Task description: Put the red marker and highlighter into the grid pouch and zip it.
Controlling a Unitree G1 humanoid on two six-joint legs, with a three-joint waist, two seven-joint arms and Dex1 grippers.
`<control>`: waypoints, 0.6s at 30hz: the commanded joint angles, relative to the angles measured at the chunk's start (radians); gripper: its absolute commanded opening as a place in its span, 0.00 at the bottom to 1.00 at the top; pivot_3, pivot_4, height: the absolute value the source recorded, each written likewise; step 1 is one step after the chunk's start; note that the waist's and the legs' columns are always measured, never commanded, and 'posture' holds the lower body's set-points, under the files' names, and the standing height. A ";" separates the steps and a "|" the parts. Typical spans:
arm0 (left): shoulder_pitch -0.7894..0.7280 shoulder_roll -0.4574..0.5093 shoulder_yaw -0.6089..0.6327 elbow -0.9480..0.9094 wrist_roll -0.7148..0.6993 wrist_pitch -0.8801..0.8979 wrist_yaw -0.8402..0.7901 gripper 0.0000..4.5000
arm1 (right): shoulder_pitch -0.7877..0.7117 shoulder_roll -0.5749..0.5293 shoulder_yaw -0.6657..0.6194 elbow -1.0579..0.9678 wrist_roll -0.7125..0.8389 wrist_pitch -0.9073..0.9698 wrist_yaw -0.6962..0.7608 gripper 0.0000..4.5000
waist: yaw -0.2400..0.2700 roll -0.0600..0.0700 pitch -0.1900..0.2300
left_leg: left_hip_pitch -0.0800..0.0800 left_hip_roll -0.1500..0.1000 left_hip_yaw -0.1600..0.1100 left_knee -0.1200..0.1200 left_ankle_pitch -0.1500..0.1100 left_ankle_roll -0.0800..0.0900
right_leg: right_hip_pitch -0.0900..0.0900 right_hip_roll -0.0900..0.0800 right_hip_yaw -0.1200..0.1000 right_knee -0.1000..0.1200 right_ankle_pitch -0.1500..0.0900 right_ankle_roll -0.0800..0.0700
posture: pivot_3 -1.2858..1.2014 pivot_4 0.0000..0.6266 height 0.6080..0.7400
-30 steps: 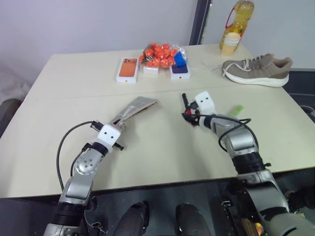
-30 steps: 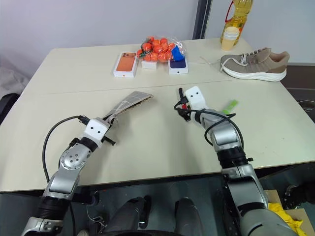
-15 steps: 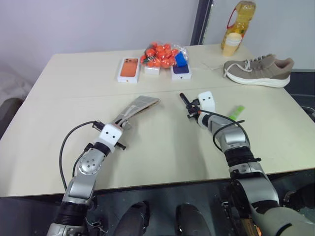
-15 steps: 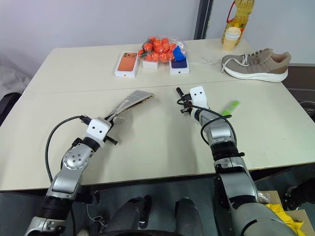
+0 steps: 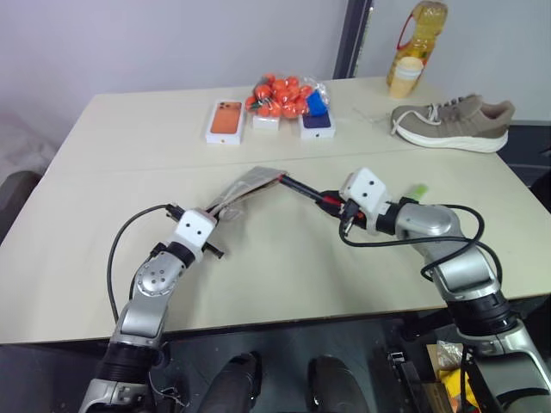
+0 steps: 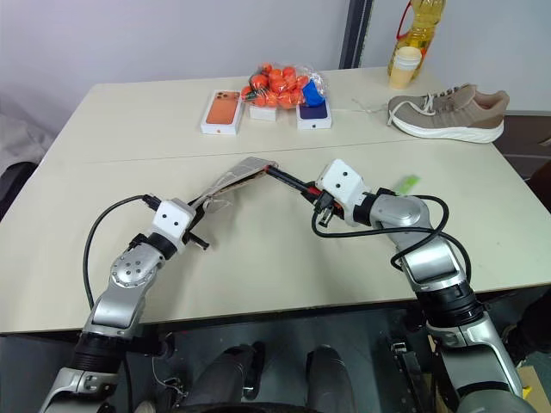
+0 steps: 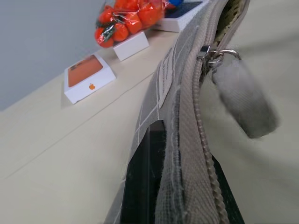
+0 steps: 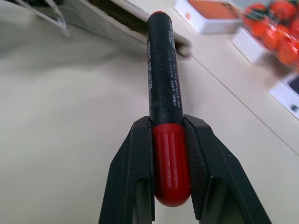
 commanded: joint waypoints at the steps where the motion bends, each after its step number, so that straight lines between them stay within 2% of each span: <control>1: -0.017 0.003 0.003 -0.004 -0.012 -0.032 -0.005 0.00 | -0.023 0.008 0.003 -0.031 -0.006 0.005 -0.004 0.08 | 0.002 0.000 0.000 | 0.000 0.000 0.000 0.000 0.000 0.000 | 0.000 0.000 0.000 0.000 0.000 0.000 | 0.52 0.24 1.00; 12: 0.009 0.015 -0.015 -0.022 -0.011 -0.074 -0.044 0.00 | -0.050 0.001 0.053 -0.001 -0.063 -0.018 0.010 0.08 | 0.000 0.000 0.000 | 0.000 0.000 0.000 0.000 0.000 0.000 | 0.000 -0.001 0.000 0.000 0.000 0.000 | 0.52 0.24 1.00; 18: 0.027 0.062 -0.058 -0.034 0.021 -0.135 -0.103 0.00 | -0.081 -0.023 0.114 -0.044 -0.126 -0.044 0.049 0.08 | -0.001 0.000 0.000 | 0.000 0.000 0.000 0.000 0.000 0.000 | 0.000 -0.001 0.000 0.000 0.000 0.000 | 0.52 0.24 1.00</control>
